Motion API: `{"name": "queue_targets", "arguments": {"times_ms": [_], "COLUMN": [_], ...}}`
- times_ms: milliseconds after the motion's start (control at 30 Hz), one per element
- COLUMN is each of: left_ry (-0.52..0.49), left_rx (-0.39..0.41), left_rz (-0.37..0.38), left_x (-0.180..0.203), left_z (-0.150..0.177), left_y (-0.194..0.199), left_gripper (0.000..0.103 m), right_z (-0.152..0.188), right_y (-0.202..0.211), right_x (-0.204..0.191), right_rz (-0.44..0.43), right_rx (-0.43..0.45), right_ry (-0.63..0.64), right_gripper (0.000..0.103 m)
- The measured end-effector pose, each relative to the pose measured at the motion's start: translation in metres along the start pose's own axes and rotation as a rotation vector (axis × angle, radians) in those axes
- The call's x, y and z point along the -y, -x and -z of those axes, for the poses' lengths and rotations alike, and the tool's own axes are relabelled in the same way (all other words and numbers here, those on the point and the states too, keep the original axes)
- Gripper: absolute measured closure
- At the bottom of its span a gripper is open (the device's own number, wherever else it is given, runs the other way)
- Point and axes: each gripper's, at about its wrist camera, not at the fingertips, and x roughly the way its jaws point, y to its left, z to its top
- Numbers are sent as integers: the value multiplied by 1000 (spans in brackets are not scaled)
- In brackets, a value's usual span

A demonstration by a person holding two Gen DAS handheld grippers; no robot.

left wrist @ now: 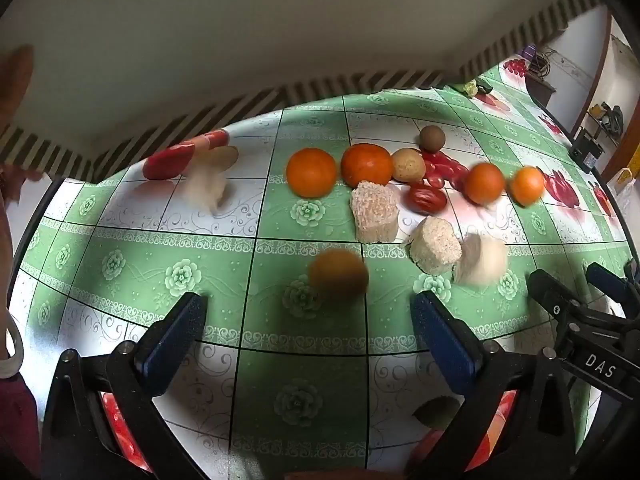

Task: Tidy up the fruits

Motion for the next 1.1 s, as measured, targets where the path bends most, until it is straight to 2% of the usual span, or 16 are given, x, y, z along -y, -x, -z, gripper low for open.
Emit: {"name": "queue_targets", "arguments": {"times_ms": [1100], "left_ry": [-3], "left_rx": [0], "left_rz": [-4], "left_x": [2], "left_z": [3], "left_y": [-2], "left_gripper": [0], "right_z": [0], "right_y": [1], "right_x": [-1], "right_rz": [0], "right_rx": [0], "right_ry": [0], "right_gripper": [0]}}
